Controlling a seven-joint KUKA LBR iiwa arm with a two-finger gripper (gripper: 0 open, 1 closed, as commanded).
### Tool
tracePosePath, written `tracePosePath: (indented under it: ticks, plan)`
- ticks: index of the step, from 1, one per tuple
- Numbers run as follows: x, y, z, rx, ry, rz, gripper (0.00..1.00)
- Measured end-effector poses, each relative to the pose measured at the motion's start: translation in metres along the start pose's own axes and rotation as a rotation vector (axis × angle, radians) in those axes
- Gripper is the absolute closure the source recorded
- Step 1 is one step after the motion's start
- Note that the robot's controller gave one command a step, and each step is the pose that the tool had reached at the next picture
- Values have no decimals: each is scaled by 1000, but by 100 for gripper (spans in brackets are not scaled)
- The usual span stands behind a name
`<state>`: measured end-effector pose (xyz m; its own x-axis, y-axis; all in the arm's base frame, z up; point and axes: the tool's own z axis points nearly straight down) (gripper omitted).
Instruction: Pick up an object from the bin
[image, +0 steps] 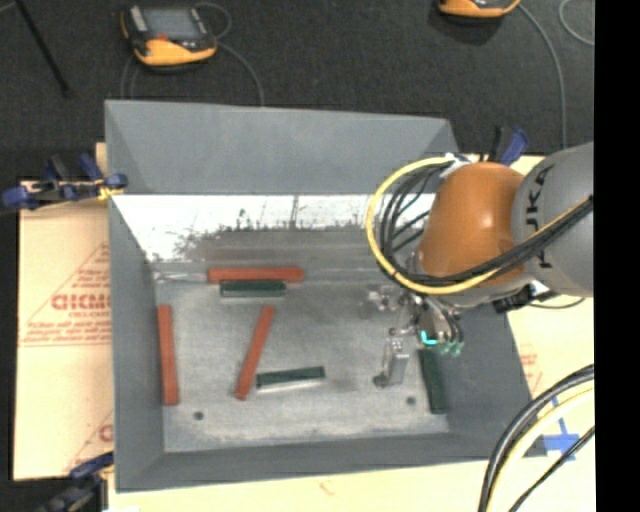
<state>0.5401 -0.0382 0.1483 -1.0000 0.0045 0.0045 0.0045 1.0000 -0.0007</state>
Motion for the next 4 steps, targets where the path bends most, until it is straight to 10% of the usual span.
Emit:
tracePosePath:
  ticks: [3, 4]
  plan:
    - [-21, 58, 52, -2, -7, -123, 0]
    - [-3, 99, 77, -2, -8, -155, 100]
